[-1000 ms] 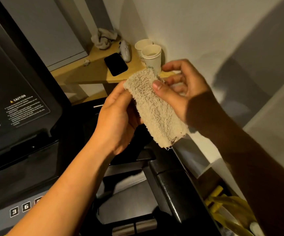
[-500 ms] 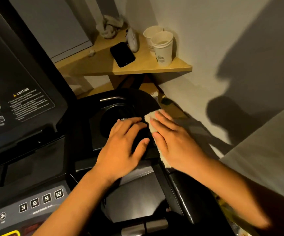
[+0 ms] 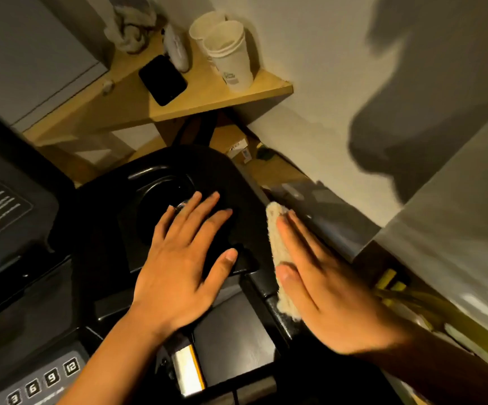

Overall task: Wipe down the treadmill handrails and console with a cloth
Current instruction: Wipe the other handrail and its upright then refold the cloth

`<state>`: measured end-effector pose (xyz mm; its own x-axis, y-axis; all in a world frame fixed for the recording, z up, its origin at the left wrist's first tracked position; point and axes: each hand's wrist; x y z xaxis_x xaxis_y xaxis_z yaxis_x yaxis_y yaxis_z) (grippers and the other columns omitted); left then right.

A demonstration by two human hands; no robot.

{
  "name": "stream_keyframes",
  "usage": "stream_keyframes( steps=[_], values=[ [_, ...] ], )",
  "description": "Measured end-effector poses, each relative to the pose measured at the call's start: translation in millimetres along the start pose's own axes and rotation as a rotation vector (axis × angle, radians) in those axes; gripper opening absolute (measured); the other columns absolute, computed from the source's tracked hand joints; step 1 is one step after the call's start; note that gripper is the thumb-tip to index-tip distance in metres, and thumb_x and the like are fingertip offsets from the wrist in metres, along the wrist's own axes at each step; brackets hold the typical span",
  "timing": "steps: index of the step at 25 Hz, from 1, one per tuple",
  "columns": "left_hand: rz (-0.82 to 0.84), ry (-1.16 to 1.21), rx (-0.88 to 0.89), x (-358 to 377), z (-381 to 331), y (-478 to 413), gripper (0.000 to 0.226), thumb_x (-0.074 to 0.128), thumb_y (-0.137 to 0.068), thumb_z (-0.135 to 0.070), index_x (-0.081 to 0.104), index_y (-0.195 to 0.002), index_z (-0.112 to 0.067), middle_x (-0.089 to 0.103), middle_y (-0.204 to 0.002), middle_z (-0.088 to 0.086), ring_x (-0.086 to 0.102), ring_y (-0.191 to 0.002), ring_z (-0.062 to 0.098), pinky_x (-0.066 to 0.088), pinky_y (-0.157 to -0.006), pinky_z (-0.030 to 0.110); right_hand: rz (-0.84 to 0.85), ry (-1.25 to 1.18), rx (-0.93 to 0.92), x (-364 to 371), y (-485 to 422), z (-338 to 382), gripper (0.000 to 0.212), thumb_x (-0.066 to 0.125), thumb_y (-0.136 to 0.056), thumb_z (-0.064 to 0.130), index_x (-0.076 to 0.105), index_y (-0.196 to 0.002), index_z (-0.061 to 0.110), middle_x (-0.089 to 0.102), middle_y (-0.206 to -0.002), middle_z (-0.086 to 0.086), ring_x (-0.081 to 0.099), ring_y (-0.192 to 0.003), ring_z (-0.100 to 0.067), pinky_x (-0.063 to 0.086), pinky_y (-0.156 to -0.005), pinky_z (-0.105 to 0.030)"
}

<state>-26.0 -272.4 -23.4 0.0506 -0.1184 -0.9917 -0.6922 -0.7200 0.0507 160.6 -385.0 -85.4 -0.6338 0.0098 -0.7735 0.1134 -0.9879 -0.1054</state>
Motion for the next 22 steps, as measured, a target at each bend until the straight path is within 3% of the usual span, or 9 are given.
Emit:
stream_keyframes(
  steps=[3,8,11,13,16,17,18,20,22],
  values=[
    [0.030,0.017,0.007,-1,1,-3,0.050,0.037,-0.095,-0.051,0.043,-0.141,-0.031,0.028,-0.156,-0.010,0.013,-0.148,0.009,0.023,-0.115,0.048,-0.068,-0.330,0.163,0,-30,-12,0.059,0.024,-0.100,0.039,0.010,-0.153,0.017,0.009,-0.161,0.002,0.006,-0.148,-0.012,0.011,-0.120,-0.027],
    [0.031,0.035,-0.002,-2,0,-7,0.051,0.037,-0.095,-0.050,0.043,-0.141,-0.030,0.029,-0.156,-0.010,0.015,-0.148,0.009,0.028,-0.112,0.052,0.126,-0.816,0.416,1,-182,-37,0.048,0.027,-0.103,0.035,0.031,-0.147,0.017,0.030,-0.154,-0.007,0.028,-0.141,-0.024,0.024,-0.111,-0.038],
    [0.034,0.029,0.010,-2,-2,-6,0.051,0.037,-0.095,-0.049,0.043,-0.141,-0.029,0.029,-0.156,-0.008,0.016,-0.148,0.009,0.027,-0.113,0.053,0.128,-0.855,0.293,15,-144,-50,0.052,0.024,-0.102,0.044,0.024,-0.150,0.025,0.025,-0.157,0.003,0.025,-0.143,-0.016,0.019,-0.111,-0.030],
    [0.028,0.027,0.009,-2,-2,-5,0.051,0.037,-0.094,-0.049,0.043,-0.141,-0.028,0.029,-0.156,-0.008,0.016,-0.148,0.010,0.027,-0.113,0.053,0.065,-0.858,0.333,21,-73,-50,0.058,0.025,-0.097,0.054,0.022,-0.150,0.031,0.032,-0.151,0.015,0.031,-0.136,-0.004,0.020,-0.113,-0.025],
    [0.022,0.019,0.003,1,-1,-6,0.052,0.038,-0.094,-0.049,0.043,-0.141,-0.027,0.030,-0.156,-0.007,0.015,-0.148,0.011,0.028,-0.112,0.052,0.115,-0.894,0.417,26,0,-49,0.072,0.033,-0.085,0.065,0.025,-0.149,0.033,0.052,-0.105,0.043,0.047,-0.096,0.018,0.037,-0.091,-0.016],
    [0.021,0.019,0.004,1,-1,-6,0.052,0.038,-0.093,-0.049,0.043,-0.141,-0.026,0.030,-0.156,-0.006,0.016,-0.148,0.012,0.028,-0.112,0.053,0.102,-0.875,0.454,31,-2,-54,0.068,0.035,-0.089,0.060,0.028,-0.149,0.030,0.052,-0.099,0.042,0.047,-0.090,0.016,0.037,-0.087,-0.015],
    [0.024,0.025,0.003,1,-1,-7,0.052,0.039,-0.093,-0.049,0.044,-0.140,-0.026,0.031,-0.156,-0.006,0.016,-0.148,0.012,0.029,-0.111,0.053,0.092,-0.935,0.510,35,-18,-58,0.058,0.037,-0.095,0.051,0.033,-0.147,0.026,0.054,-0.107,0.034,0.049,-0.095,0.011,0.038,-0.091,-0.017],
    [0.018,0.042,0.002,1,-2,-6,0.051,0.040,-0.093,-0.048,0.045,-0.139,-0.026,0.032,-0.155,-0.006,0.018,-0.148,0.013,0.030,-0.110,0.055,0.075,-0.995,0.599,31,-76,-63,0.046,0.033,-0.101,0.039,0.043,-0.141,0.017,0.056,-0.131,-0.001,0.052,-0.117,-0.017,0.037,-0.104,-0.033],
    [0.009,0.046,0.007,0,-3,-6,0.051,0.040,-0.093,-0.049,0.045,-0.139,-0.027,0.032,-0.155,-0.007,0.018,-0.148,0.012,0.030,-0.110,0.055,0.110,-1.013,0.619,31,-131,-67,0.047,0.028,-0.103,0.037,0.043,-0.140,0.013,0.047,-0.140,-0.012,0.044,-0.127,-0.026,0.032,-0.105,-0.036]
  ],
)
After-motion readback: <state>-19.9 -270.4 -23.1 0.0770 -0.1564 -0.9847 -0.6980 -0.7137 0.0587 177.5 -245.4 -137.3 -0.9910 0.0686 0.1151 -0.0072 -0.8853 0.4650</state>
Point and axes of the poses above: each hand's wrist, its own y-axis away from the middle knuckle, its own x-axis out of the palm, z = x × y
